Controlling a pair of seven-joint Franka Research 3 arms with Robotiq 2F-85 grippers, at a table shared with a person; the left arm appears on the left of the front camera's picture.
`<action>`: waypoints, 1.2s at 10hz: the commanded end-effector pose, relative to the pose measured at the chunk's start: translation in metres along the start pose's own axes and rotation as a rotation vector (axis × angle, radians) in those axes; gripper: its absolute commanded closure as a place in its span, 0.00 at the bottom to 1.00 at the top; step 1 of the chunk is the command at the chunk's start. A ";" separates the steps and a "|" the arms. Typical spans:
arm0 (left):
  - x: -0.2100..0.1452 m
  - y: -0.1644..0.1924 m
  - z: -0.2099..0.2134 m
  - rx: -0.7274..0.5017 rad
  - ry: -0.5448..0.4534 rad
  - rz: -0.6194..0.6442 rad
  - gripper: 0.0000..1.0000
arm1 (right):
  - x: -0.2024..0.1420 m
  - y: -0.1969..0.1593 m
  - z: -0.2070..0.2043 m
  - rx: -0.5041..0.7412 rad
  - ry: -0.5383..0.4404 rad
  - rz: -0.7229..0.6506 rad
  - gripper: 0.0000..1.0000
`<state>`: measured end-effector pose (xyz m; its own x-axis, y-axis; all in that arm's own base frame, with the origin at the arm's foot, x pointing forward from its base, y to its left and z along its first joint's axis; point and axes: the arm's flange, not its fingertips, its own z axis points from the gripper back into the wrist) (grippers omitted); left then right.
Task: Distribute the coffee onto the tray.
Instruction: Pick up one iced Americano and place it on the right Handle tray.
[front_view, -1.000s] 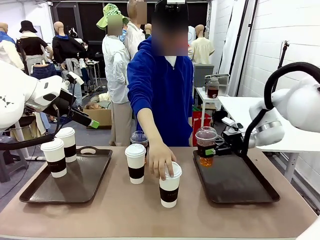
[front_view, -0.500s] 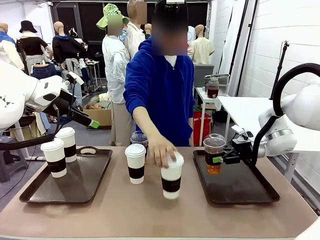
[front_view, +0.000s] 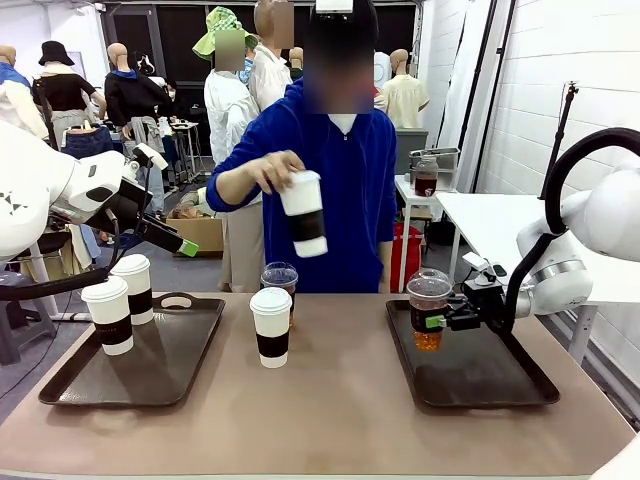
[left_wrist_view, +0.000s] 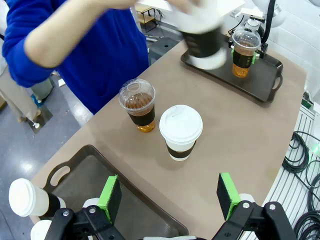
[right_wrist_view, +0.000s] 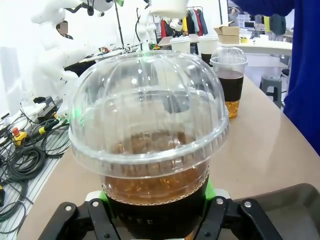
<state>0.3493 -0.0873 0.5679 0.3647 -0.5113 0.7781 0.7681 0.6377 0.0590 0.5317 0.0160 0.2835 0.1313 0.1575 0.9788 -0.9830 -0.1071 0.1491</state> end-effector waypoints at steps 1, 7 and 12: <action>-0.001 0.001 0.000 -0.005 -0.004 0.004 0.00 | 0.000 0.012 0.002 -0.016 -0.016 0.014 0.28; -0.001 0.001 0.000 -0.005 -0.004 0.004 0.00 | -0.032 0.048 0.010 -0.059 -0.060 0.066 0.28; -0.001 0.001 0.000 -0.005 -0.004 0.004 0.00 | -0.047 0.057 0.010 -0.041 -0.077 0.048 0.28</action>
<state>0.3493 -0.0873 0.5679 0.3647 -0.5113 0.7781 0.7681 0.6377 0.0590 0.4789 -0.0069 0.2430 0.1018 0.1123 0.9884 -0.9915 -0.0689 0.1099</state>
